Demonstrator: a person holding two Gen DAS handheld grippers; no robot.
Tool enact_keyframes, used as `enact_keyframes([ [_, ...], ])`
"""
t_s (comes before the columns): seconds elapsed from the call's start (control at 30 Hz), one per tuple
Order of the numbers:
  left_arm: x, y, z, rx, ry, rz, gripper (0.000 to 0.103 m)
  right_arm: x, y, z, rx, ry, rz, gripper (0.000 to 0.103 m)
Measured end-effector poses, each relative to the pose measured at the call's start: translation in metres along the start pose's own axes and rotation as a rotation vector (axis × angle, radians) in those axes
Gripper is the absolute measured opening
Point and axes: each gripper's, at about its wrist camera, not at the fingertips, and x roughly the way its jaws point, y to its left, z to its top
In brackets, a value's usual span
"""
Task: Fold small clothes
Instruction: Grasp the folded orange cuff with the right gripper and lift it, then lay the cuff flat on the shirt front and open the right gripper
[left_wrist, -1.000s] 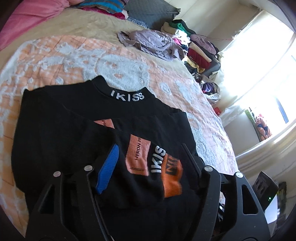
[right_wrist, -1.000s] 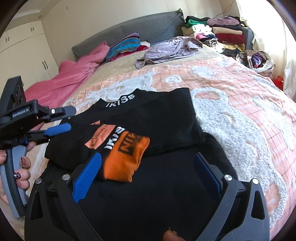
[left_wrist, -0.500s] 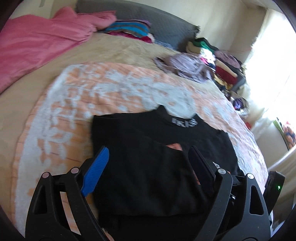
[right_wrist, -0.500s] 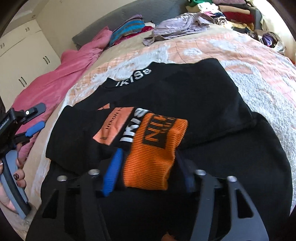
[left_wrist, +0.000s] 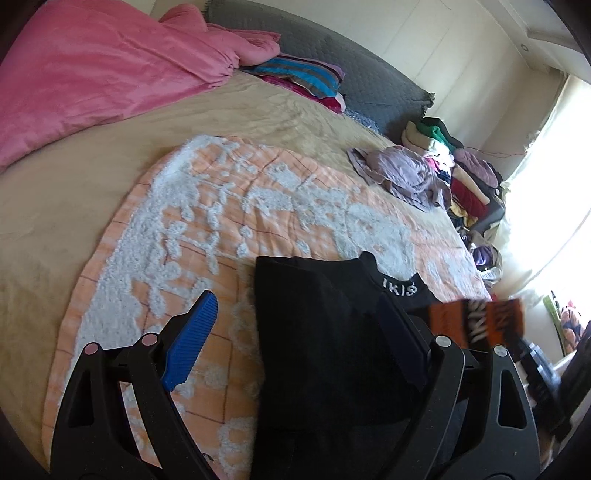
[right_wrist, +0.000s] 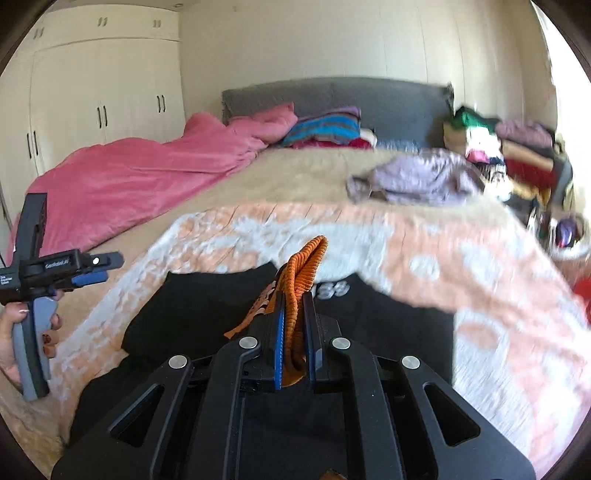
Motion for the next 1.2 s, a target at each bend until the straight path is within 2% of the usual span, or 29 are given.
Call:
enact_keyframes([
  [0.13,0.005,-0.005,-0.002,0.026,0.009,0.011,0.080,0.006,-0.018,-0.005,0.007,0.028,-0.030,0.008],
  [0.33,0.013,-0.018,-0.011,0.084,0.028,0.026,0.080,0.017,-0.043,-0.035,0.055,0.076,-0.076,0.008],
  [0.67,0.030,-0.040,-0.029,0.177,0.066,0.060,0.080,0.028,-0.051,-0.058,0.085,0.128,-0.112,0.009],
  [0.87,0.034,-0.048,-0.035,0.219,0.076,0.052,0.080,0.033,-0.057,-0.066,0.111,0.157,-0.141,0.009],
  [0.97,0.038,-0.053,-0.039,0.236,0.086,0.037,0.080,0.036,-0.059,-0.071,0.122,0.175,-0.159,0.012],
  [1.0,0.039,-0.055,-0.040,0.243,0.090,0.035,0.080,0.036,-0.060,-0.072,0.122,0.182,-0.174,0.017],
  [1.07,0.041,-0.058,-0.043,0.255,0.095,0.034,0.080,0.034,-0.059,-0.073,0.110,0.183,-0.202,0.019],
  [1.13,0.042,-0.062,-0.046,0.264,0.099,0.034,0.080,0.031,-0.058,-0.073,0.108,0.173,-0.201,0.020],
  [1.2,0.044,-0.065,-0.048,0.273,0.105,0.034,0.080,0.029,-0.055,-0.073,0.100,0.169,-0.185,0.025],
])
